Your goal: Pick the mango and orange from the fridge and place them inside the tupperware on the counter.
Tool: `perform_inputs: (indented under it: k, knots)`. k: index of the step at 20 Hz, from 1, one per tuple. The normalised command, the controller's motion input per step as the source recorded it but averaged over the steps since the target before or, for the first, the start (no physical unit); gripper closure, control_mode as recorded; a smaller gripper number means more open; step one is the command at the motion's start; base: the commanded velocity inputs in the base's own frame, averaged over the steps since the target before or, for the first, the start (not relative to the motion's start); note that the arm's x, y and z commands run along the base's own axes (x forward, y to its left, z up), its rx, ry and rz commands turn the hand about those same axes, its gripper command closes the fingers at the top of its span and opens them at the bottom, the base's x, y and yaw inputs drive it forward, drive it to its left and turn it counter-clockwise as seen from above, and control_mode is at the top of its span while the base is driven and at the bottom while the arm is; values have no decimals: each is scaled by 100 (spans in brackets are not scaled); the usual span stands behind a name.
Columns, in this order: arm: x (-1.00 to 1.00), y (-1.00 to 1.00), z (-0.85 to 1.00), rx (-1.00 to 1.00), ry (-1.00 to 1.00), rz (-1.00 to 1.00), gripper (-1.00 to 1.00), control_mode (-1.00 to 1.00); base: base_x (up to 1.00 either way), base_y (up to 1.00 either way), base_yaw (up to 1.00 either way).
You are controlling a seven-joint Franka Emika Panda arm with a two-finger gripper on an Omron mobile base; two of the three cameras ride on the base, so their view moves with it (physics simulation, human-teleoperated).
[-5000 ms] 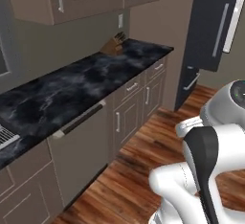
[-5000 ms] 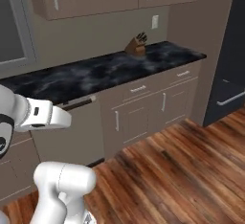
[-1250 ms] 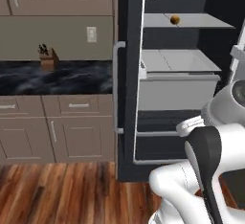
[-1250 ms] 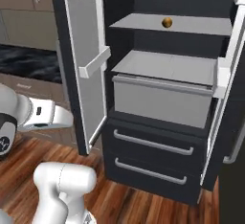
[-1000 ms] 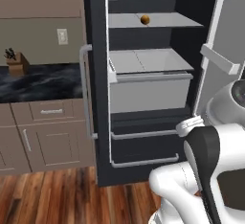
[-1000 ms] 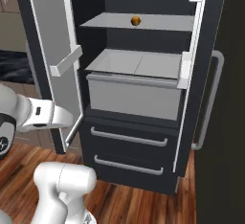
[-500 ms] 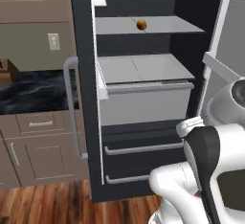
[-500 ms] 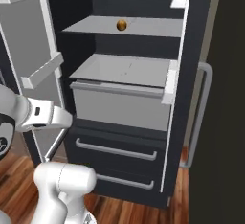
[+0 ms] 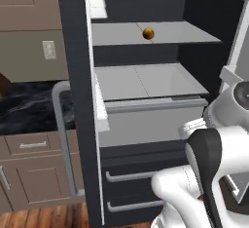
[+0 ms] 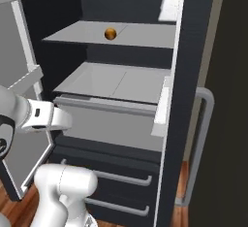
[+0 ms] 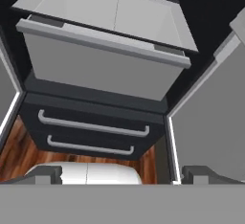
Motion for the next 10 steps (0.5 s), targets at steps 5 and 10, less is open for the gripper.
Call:
perform_inputs:
  k: [5,10]
  knots:
    - [0,0,0,0,0,0,-100,100,51,-34,0]
    - [0,0,0,0,0,0,-100,100,59,-12,0]
